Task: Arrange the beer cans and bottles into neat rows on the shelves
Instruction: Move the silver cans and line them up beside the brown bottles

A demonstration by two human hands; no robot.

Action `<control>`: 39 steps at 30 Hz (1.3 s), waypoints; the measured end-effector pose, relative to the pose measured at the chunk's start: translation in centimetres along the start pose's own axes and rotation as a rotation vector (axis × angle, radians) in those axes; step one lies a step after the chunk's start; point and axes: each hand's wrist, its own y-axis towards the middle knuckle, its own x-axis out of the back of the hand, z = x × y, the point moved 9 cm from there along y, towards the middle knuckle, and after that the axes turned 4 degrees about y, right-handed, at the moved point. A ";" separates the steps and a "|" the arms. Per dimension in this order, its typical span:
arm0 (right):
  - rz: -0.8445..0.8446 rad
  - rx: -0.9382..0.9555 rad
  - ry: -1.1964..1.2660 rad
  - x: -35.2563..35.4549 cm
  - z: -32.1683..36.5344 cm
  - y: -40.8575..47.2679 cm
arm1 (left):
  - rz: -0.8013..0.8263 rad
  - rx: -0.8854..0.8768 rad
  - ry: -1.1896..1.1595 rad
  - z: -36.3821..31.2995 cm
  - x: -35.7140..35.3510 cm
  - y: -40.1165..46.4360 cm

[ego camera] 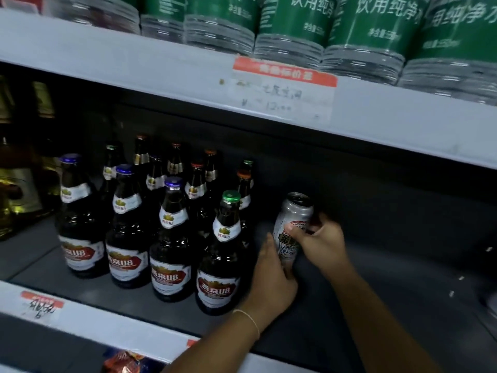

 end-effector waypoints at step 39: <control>0.043 0.012 -0.120 -3.2 -6.7 2.3 | 0.017 0.077 -0.442 2.1 -1.0 1.8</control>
